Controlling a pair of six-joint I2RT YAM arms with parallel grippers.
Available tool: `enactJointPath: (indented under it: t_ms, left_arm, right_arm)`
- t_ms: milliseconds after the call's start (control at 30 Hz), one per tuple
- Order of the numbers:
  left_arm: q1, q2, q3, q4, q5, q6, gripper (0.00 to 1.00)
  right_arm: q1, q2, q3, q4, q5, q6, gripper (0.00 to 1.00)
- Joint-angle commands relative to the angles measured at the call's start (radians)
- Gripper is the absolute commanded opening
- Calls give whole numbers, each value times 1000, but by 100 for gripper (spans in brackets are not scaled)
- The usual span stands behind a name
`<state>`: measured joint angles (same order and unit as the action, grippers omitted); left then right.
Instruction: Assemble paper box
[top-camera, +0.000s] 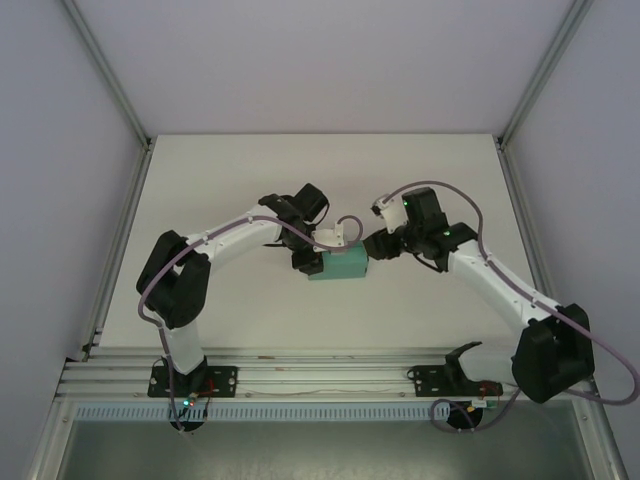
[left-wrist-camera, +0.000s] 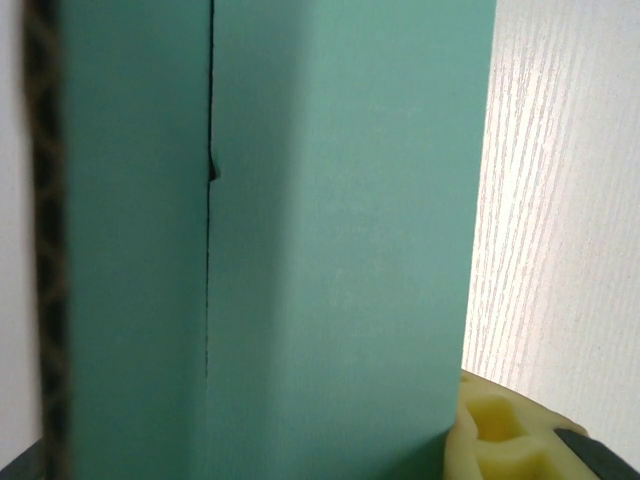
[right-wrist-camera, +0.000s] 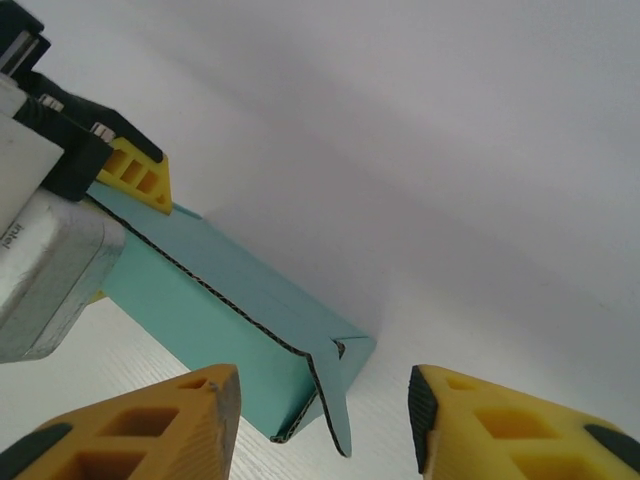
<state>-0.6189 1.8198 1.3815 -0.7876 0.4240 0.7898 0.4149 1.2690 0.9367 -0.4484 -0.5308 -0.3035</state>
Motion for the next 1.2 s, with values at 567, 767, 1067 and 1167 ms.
enactJointPath:
  t_ms: [567,767,1067,1167]
  left_arm:
    - [5,26,-2,-79,6,0,33]
    - [5,25,-2,-56,7,-24,33]
    - [5,27,1,-35,23,-42,34]
    - [5,29,-2,-31,23,-44,34]
  right_arm:
    - [11,65,37,-20,-38,-41,13]
    - [36,39,10,40,-10,85,7]
    - [184,8,-69,222,229,418,0]
    - [205,-4,-116,297,271,431,0]
